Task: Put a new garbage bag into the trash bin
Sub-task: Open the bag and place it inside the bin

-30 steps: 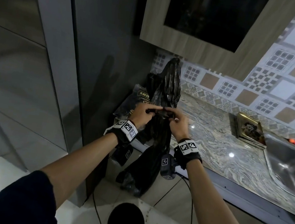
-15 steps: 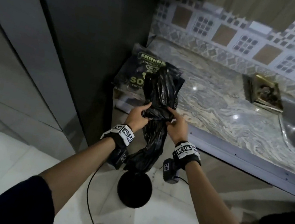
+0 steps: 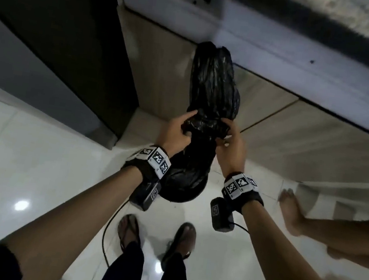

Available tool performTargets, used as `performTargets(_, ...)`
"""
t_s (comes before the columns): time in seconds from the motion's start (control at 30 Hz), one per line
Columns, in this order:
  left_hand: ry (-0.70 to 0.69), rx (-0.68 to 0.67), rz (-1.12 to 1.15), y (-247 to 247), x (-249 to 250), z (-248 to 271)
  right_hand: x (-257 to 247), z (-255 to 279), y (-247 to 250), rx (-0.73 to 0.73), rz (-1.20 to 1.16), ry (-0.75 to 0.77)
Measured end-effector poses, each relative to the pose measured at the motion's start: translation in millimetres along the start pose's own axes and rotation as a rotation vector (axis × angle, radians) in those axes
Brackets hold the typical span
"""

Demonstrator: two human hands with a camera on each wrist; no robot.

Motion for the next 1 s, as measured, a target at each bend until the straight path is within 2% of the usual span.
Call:
performTargets(0.13, 0.007, 0.038, -0.016, -30, -69, -19, 73, 4, -56, -0.019, -0.017, -0.036)
performTargets(0.23, 0.092, 0.053, 0.034, -52, -118, -27, 115, 14, -94, -0.069, -0.026, -0.075)
performTargets(0.33, 0.154, 0.127, 0.109, -69, -155, -30, 148, 24, -121, -0.075, -0.127, -0.185)
performTargets(0.43, 0.250, 0.193, 0.311, -76, -174, -27, 164, 31, -135, -0.089, -0.327, -0.374)
performTargets(0.5, 0.318, 0.187, 0.385, -80, -181, -28, 168, 32, -136, -0.108, -0.421, -0.510)
performTargets(0.6, 0.412, 0.153, 0.411, -79, -181, -32, 168, 28, -131, -0.187, -0.471, -0.658)
performTargets(0.7, 0.377, 0.059, 0.337, -77, -164, -34, 163, 19, -123, -0.230, -0.476, -0.722)
performTargets(0.77, 0.357, -0.009, 0.336, -79, -156, -34, 155, 14, -120, -0.266, -0.479, -0.740)
performTargets(0.83, 0.306, -0.021, 0.286, -79, -153, -35, 150, 9, -120, -0.273, -0.505, -0.721)
performTargets(0.93, 0.283, 0.050, 0.159, -73, -163, -41, 155, 3, -118, -0.194, -0.424, -0.513)
performTargets(1.0, 0.325, 0.173, 0.165, -65, -176, -46, 161, 2, -112, -0.119, -0.271, -0.346)
Point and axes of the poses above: each hand's wrist, its own z-axis away from the middle knuckle, its own y-axis out of the back of the hand, x = y × z, the point moved 3 cm from there along -z, towards the middle knuckle, and after that the axes turned 4 degrees about x, right-handed, at the moved point
